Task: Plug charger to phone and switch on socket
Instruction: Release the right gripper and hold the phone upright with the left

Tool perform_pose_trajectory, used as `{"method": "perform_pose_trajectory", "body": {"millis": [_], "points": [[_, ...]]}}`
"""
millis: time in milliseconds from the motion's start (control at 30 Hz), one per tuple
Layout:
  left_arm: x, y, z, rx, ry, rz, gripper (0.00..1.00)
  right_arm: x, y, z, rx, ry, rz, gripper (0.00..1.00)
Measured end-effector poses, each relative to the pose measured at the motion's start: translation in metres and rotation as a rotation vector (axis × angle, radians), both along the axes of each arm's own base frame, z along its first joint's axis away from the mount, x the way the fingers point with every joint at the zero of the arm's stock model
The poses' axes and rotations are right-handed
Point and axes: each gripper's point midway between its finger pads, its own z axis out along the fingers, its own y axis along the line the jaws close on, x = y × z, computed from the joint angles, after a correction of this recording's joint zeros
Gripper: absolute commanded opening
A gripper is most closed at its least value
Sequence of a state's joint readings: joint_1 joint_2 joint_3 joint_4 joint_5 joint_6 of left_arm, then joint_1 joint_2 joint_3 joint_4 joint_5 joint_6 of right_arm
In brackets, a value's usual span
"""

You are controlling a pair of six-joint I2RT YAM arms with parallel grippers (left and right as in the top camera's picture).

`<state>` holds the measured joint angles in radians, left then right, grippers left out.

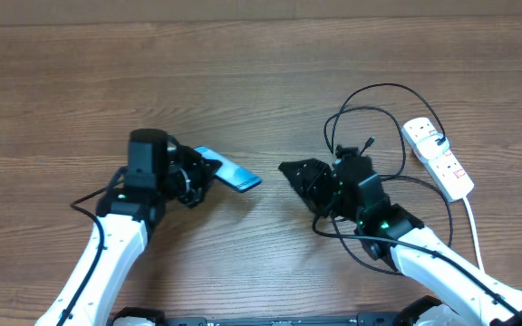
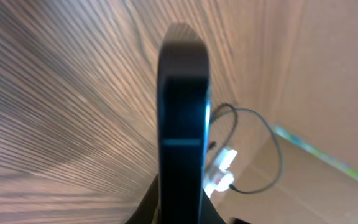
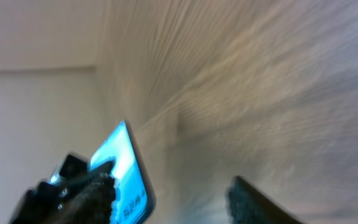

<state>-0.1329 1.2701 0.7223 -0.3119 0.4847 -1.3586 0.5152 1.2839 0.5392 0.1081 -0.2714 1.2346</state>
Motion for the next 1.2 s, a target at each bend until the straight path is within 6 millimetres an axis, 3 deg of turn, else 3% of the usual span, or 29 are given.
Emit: {"method": "perform_pose_trajectory", "body": {"millis": [133,267,333,433,533,600,767,900,967,1067,1200], "points": [[-0.003,0.003,-0.013,-0.006,0.016,-0.082,0.04,0.008,-0.041,-0.024,-0.172,0.003,-0.030,0.65],[0.000,-0.017,-0.019,-0.106,-0.004,-0.208,0.04,0.004,-0.088,-0.043,-0.357,0.117,-0.081,0.65],[0.006,-0.034,-0.019,-0.215,-0.049,-0.305,0.04,0.020,-0.116,-0.027,-0.455,0.107,-0.136,0.65],[0.017,-0.054,-0.009,-0.368,-0.149,-0.426,0.04,0.037,-0.137,-0.006,-0.529,0.066,-0.179,0.65],[0.016,-0.064,-0.009,-0.482,-0.152,-0.498,0.04,0.056,-0.148,0.009,-0.576,0.018,-0.205,0.65],[0.011,-0.067,-0.012,-0.540,-0.120,-0.524,0.04,0.065,-0.152,0.008,-0.612,0.009,-0.203,0.65],[0.002,-0.070,-0.010,-0.611,-0.066,-0.553,0.04,0.086,-0.151,-0.023,-0.698,0.076,-0.134,0.65],[0.000,-0.071,-0.007,-0.634,-0.052,-0.563,0.04,0.099,-0.149,-0.055,-0.757,0.184,-0.070,0.53],[-0.001,-0.071,-0.007,-0.638,-0.049,-0.564,0.04,0.108,-0.148,-0.063,-0.776,0.218,-0.044,0.44],[-0.002,-0.071,-0.006,-0.643,-0.047,-0.568,0.04,0.114,-0.148,-0.069,-0.786,0.250,-0.042,0.44],[-0.002,-0.071,-0.006,-0.645,-0.047,-0.569,0.04,0.107,-0.153,-0.078,-0.810,0.301,-0.047,0.44]]}}
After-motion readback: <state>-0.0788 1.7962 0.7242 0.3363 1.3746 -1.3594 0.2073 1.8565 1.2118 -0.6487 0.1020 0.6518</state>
